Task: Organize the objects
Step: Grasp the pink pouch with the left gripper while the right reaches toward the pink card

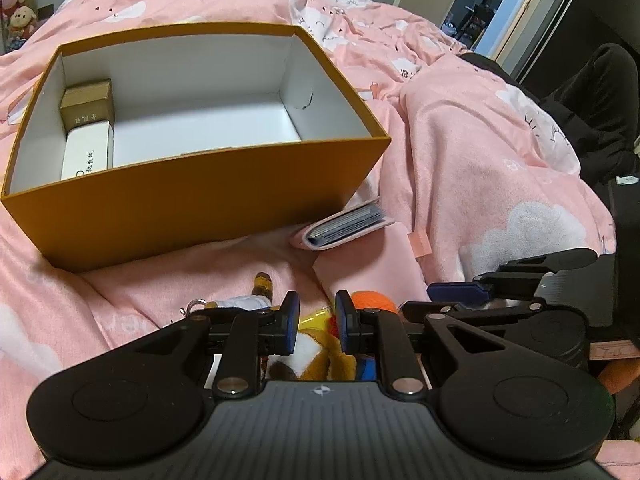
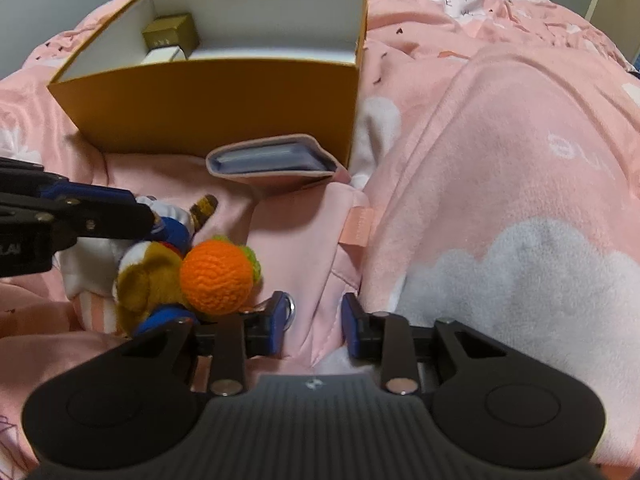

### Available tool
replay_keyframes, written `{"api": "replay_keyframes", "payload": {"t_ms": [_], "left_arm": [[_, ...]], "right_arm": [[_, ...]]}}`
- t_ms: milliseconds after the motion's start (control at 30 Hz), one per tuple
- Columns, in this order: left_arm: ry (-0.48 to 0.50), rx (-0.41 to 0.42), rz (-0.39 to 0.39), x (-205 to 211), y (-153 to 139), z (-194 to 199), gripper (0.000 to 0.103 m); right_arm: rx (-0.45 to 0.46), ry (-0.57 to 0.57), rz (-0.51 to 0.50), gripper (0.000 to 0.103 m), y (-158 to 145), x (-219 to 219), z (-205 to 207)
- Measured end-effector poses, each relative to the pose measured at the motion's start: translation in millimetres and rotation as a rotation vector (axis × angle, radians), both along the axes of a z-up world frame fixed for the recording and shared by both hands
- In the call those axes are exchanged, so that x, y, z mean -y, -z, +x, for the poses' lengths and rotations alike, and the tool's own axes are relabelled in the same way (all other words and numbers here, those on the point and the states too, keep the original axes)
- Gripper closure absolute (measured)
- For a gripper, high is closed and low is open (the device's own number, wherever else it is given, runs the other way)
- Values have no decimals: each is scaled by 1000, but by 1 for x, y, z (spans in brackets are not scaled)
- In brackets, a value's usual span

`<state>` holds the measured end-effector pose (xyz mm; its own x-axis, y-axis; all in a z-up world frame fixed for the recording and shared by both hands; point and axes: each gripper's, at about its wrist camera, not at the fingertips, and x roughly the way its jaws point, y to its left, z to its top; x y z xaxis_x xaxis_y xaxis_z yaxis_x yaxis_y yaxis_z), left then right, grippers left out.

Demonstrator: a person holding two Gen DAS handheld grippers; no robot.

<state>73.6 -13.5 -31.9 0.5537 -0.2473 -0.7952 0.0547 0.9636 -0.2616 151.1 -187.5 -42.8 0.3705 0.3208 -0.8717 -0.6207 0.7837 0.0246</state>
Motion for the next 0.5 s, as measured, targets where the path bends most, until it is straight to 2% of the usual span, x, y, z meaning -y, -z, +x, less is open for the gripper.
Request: {"api": "replay_keyframes", "payload": {"t_ms": [67, 167, 233, 267, 333, 433, 500], "left_arm": [[-7, 11, -3, -1, -1, -1, 82], [-21, 27, 0, -4, -5, -2, 82], [-41, 38, 10, -6, -7, -3, 82], [-56, 42, 20, -8, -8, -4, 82], [-81, 50, 34, -11, -11, -6, 82], [-99, 50, 34, -15, -12, -7, 82], [-106, 43, 35, -17, -11, -6, 82]], "right_arm": [[7, -9, 44, 93, -8, 0, -2], [-19, -60, 147, 96, -19, -6, -5], [-31, -108, 174, 98, -23, -17, -8], [-33, -128, 185, 103, -23, -21, -10], [-43, -191, 208, 103, -24, -31, -15], [-19, -295, 184, 103, -24, -49, -30], [0, -308, 153, 103, -22, -54, -33]]}}
